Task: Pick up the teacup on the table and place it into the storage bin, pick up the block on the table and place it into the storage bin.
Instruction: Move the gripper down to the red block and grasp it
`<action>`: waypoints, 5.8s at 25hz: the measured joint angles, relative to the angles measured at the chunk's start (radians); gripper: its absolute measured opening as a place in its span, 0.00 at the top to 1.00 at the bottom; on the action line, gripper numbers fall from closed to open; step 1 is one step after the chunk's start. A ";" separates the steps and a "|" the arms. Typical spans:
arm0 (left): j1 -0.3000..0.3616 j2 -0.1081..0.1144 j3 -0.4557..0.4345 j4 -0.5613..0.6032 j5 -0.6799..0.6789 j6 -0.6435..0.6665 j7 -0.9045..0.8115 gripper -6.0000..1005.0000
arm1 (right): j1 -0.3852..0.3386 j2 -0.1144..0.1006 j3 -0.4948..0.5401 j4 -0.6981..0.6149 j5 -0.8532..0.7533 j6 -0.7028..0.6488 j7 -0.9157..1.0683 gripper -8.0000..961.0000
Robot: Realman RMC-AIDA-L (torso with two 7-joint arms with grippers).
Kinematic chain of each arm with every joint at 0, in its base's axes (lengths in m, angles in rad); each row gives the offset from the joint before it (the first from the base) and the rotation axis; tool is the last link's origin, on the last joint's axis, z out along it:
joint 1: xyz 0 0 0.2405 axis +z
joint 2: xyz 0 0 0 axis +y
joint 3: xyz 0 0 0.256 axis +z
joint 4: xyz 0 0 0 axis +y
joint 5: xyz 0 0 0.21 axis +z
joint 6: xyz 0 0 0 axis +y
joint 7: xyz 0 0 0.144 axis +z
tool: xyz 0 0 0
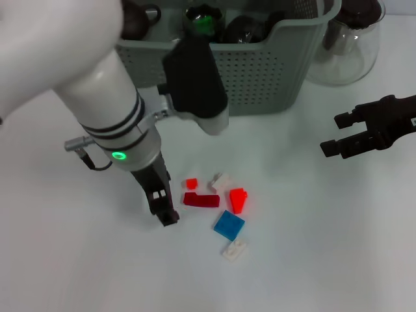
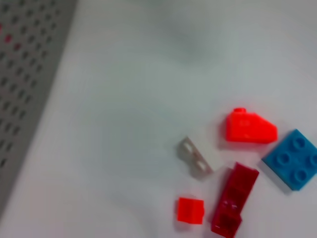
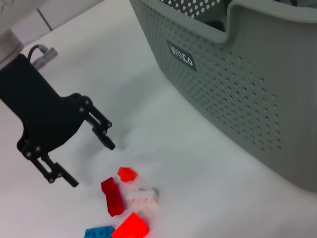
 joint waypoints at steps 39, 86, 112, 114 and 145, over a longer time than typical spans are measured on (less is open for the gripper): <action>0.217 0.016 -0.977 -0.238 -0.792 0.363 0.686 0.24 | 0.077 0.009 -0.061 -0.014 0.004 -0.099 -0.022 0.05; 0.318 0.007 -1.220 -0.510 -0.650 0.243 1.246 0.13 | 0.348 0.135 -1.008 -0.031 0.050 0.172 0.363 0.09; 0.323 0.006 -1.229 -0.528 -0.650 0.242 1.246 0.13 | 0.339 0.139 -1.095 0.003 0.101 0.280 0.383 0.33; 0.323 0.006 -1.230 -0.533 -0.650 0.242 1.247 0.13 | 0.339 0.139 -1.096 0.003 0.102 0.282 0.383 0.33; 0.323 0.006 -1.232 -0.536 -0.650 0.232 1.250 0.13 | 0.339 0.137 -1.104 0.014 0.107 0.333 0.382 0.33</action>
